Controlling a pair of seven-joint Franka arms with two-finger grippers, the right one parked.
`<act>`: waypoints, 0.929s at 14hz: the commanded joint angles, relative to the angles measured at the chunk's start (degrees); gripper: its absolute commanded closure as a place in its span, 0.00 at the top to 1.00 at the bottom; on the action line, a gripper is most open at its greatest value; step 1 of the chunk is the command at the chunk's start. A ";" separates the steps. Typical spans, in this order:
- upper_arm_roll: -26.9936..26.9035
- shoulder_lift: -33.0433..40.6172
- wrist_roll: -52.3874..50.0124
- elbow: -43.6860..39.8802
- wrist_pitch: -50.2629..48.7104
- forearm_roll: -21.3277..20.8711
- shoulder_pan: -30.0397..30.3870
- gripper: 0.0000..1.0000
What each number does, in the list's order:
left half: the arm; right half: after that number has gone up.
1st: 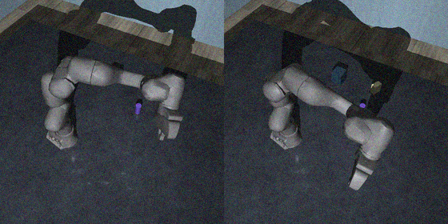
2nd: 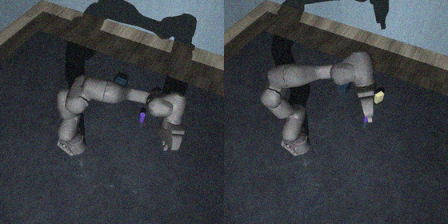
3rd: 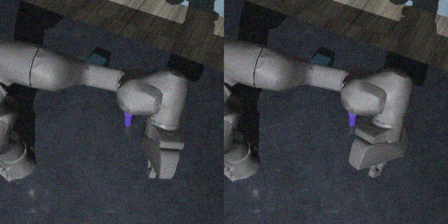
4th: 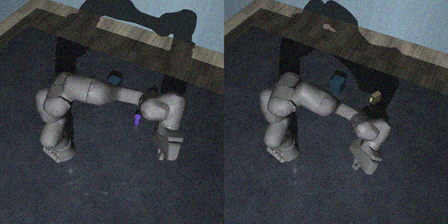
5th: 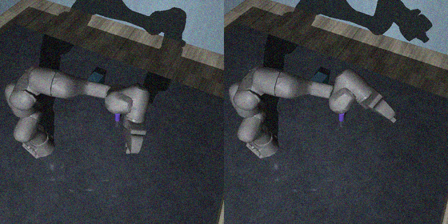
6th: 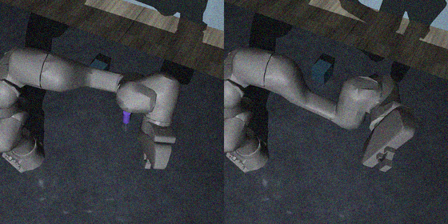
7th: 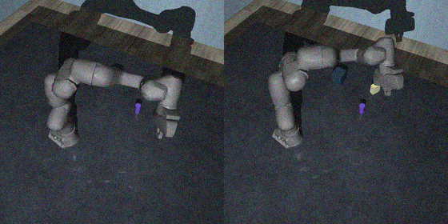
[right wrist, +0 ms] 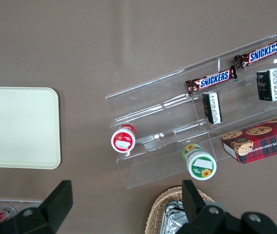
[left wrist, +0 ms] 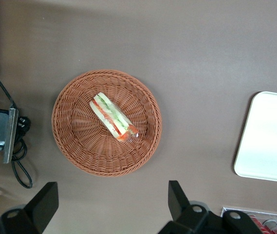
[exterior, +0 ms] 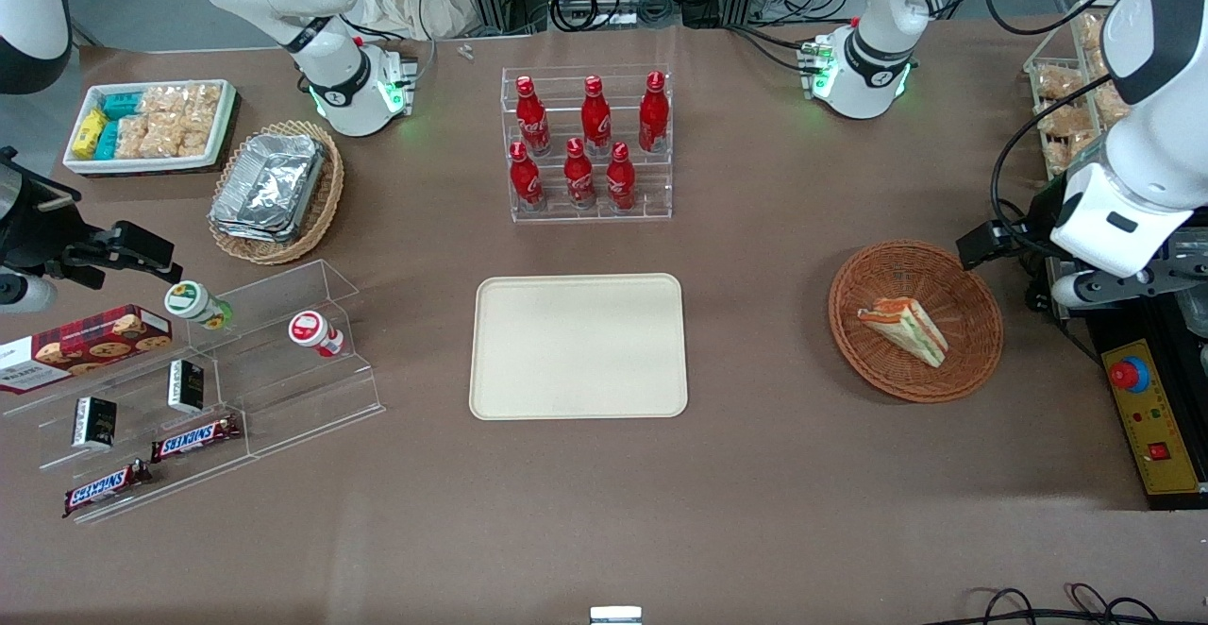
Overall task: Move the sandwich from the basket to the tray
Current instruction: 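Move the left gripper down over the wrapped sandwich in the wicker basket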
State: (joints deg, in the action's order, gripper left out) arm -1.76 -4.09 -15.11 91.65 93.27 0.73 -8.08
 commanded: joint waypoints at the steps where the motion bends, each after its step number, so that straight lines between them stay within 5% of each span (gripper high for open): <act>1: -0.87 -0.13 0.61 -1.03 -3.26 0.68 -0.89 1.00; 4: -1.13 -2.14 -0.35 -1.30 -3.36 0.94 -0.54 1.00; 8: -1.22 -8.29 -18.18 -0.68 -2.48 1.82 -0.36 1.00; 13: -1.22 -11.28 -31.08 12.21 12.43 2.61 2.10 1.00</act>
State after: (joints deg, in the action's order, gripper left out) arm -3.07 -16.03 -39.65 98.14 100.47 1.91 -6.80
